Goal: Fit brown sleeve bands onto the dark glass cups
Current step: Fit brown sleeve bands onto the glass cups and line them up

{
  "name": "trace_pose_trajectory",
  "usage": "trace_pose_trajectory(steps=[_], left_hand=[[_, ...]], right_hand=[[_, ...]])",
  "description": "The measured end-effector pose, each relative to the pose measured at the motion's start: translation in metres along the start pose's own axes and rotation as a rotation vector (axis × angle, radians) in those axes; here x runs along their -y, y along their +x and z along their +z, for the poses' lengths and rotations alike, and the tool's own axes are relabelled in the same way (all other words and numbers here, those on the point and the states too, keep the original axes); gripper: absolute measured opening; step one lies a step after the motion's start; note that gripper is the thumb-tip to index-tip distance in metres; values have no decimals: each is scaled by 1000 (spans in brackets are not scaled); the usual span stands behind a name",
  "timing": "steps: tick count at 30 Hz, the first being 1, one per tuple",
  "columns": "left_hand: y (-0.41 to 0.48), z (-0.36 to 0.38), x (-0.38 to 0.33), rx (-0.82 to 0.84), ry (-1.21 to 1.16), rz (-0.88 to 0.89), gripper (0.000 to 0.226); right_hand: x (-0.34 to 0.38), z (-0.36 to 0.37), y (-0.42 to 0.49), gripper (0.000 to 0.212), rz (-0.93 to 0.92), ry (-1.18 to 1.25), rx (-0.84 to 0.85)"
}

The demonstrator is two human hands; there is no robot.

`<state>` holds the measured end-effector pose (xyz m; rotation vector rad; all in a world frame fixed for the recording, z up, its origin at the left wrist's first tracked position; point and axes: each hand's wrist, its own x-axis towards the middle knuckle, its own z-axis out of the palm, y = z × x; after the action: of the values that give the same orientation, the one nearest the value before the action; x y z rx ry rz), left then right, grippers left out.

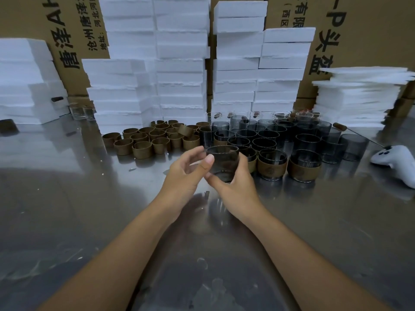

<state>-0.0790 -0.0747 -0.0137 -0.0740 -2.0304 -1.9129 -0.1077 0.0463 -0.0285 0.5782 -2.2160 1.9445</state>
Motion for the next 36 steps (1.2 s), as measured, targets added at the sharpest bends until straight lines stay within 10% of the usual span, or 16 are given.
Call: trace_pose_trajectory(steps=[11, 36], left_hand=[[-13, 3, -7, 33, 440, 438, 37], [-9, -1, -6, 51, 348, 260, 55]], right_hand=[[-6, -2, 4, 58, 2, -21, -79], [2, -3, 1, 51, -19, 129, -44]])
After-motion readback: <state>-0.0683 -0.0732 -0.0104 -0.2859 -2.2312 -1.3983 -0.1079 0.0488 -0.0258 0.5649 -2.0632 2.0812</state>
